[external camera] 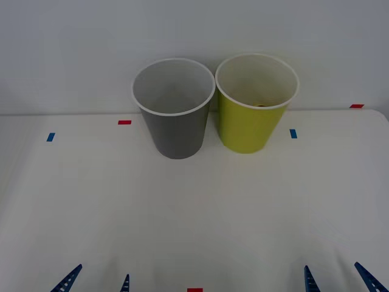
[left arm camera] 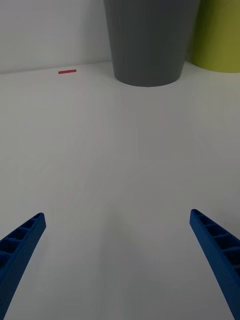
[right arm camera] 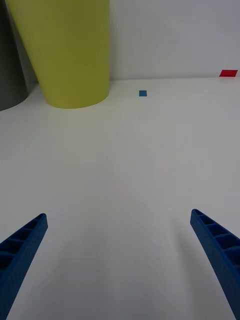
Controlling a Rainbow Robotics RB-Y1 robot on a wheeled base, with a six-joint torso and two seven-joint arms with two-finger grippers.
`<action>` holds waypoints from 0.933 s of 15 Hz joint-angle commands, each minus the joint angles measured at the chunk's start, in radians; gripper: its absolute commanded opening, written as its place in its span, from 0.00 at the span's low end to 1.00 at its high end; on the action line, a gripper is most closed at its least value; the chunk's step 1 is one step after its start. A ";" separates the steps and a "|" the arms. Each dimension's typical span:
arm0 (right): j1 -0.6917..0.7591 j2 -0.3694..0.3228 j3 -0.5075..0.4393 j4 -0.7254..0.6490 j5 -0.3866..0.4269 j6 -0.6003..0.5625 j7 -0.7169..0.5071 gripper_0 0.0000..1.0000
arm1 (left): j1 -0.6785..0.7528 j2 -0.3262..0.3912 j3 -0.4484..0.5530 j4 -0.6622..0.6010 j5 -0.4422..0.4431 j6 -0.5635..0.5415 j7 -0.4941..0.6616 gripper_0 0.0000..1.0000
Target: Put cans in the gray bin and PET bottles in the light green bin.
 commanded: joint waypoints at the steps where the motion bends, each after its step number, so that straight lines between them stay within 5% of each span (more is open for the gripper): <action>1: 0.000 0.000 0.000 0.000 0.000 0.000 0.000 1.00 | 0.000 0.000 0.000 0.000 0.000 0.000 0.000 1.00; 14: 0.000 0.000 0.000 0.000 0.000 0.000 0.000 1.00 | 0.000 0.000 0.000 0.000 0.000 0.000 0.000 1.00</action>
